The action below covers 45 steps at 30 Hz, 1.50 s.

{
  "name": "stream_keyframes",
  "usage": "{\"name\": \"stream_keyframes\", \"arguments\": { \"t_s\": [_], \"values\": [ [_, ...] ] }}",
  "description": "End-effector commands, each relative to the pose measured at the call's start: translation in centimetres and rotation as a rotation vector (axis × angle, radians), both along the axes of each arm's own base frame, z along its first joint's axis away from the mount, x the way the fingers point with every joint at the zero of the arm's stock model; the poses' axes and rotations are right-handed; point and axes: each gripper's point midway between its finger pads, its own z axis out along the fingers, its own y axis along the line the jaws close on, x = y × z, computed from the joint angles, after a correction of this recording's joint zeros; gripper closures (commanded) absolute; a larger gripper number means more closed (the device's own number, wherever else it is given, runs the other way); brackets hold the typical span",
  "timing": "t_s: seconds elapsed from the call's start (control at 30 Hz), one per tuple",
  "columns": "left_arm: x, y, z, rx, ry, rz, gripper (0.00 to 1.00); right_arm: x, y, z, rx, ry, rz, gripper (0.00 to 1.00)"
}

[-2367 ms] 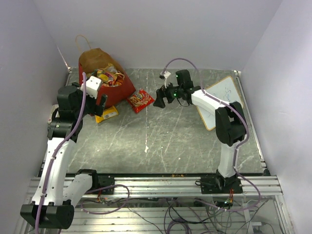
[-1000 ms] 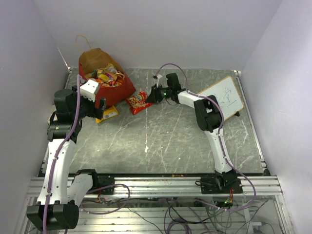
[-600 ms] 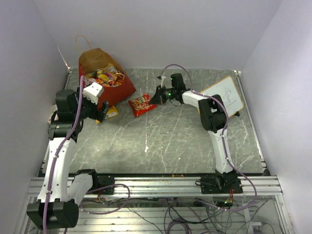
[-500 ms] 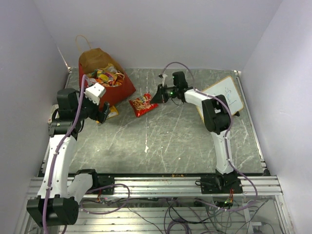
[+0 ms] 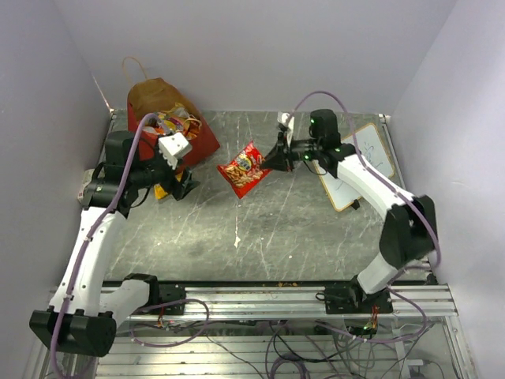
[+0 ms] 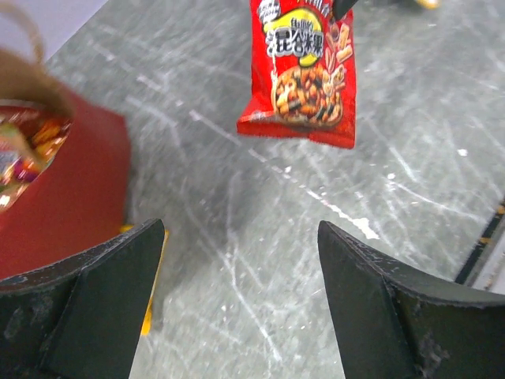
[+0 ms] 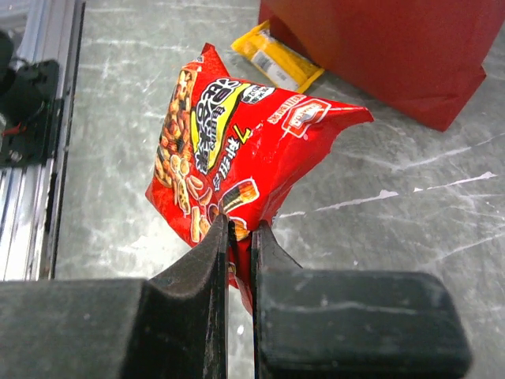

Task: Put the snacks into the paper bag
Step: Pick up the snack from the center of the board, then place the snack in the paper bag.

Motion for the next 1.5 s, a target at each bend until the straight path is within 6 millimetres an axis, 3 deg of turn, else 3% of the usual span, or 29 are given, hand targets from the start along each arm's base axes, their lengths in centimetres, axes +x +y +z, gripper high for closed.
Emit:
{"name": "stream_keyframes", "arguments": {
  "t_s": [0.0, 0.13, 0.23, 0.37, 0.57, 0.77, 1.07, 1.33, 1.47],
  "values": [
    [-1.7, -3.8, 1.5, -0.025, 0.022, -0.16, 0.11, -3.4, -1.3, 2.4, 0.026, -0.161, 0.045, 1.0],
    [-2.3, -7.2, 2.9, -0.075, 0.072, -0.236, 0.11, -5.7, -1.9, 5.3, 0.069, -0.212, 0.071, 1.0],
    [-2.1, -9.3, 4.4, -0.142, 0.097, -0.259, 0.11, -6.8, -2.0, 6.7, 0.1, -0.231, 0.088, 1.0],
    [-2.4, -11.9, 4.9, -0.202, 0.187, -0.296, 0.12, -7.8, -2.2, 8.0, 0.136, -0.233, 0.095, 1.0],
    [-2.7, -14.0, 4.2, -0.281, 0.284, -0.327, 0.14, -8.6, -2.8, 9.9, 0.222, -0.211, 0.097, 1.0],
    [-3.4, -15.5, 3.6, -0.333, 0.356, -0.394, 0.25, -8.6, -3.0, 10.0, 0.236, -0.211, 0.094, 1.0],
    [-3.3, -16.1, 3.2, -0.327, 0.366, -0.414, 0.55, -8.5, -3.2, 9.8, 0.236, -0.222, 0.086, 0.99],
    [-3.6, -15.0, 3.5, -0.279, 0.262, -0.406, 0.9, -8.0, -3.7, 8.8, 0.203, -0.237, 0.079, 0.68],
    [-3.4, -14.0, 4.0, -0.23, 0.192, -0.373, 0.93, -7.9, -4.1, 8.2, 0.185, -0.24, 0.079, 0.55]
  ]
}}
